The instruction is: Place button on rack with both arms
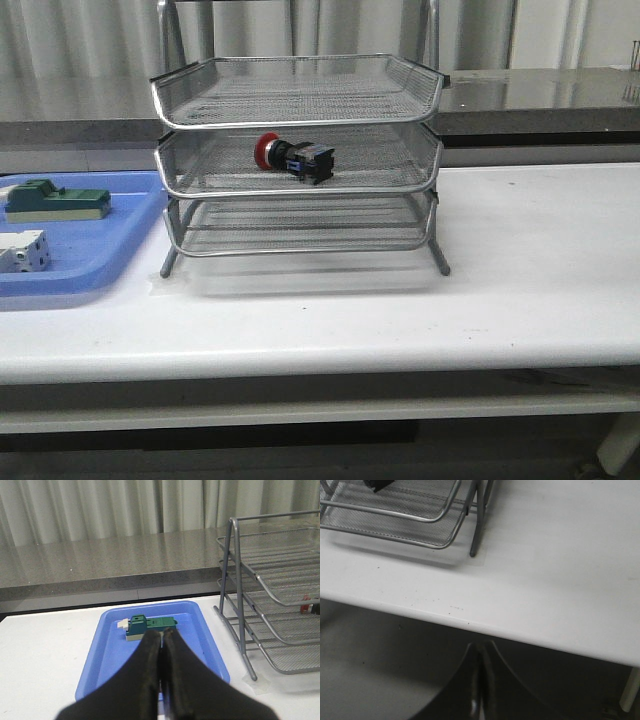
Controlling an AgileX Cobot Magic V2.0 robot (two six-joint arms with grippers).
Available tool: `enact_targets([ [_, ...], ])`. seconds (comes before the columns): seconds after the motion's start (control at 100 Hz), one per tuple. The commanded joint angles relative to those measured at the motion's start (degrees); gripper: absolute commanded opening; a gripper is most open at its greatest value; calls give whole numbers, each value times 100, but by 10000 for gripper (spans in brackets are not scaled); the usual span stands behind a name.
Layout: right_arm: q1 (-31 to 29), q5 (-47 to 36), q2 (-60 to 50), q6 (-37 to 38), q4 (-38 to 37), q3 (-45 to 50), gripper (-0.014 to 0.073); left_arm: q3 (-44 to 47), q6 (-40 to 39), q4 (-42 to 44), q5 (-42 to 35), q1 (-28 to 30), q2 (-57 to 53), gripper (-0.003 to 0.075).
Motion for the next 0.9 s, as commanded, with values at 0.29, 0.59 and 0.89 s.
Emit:
enact_targets([
  [0.29, -240, 75, -2042, 73, -104, 490, -57, -151, -53, -73, -450, 2, 47, -20],
  [0.59, -240, 276, -2306, 73, -104, 495, -57, -151, -53, -73, -450, 2, 47, -20],
  [0.89, -240, 276, -2306, 73, -104, 495, -57, -151, -53, -73, -450, 2, 47, -20],
])
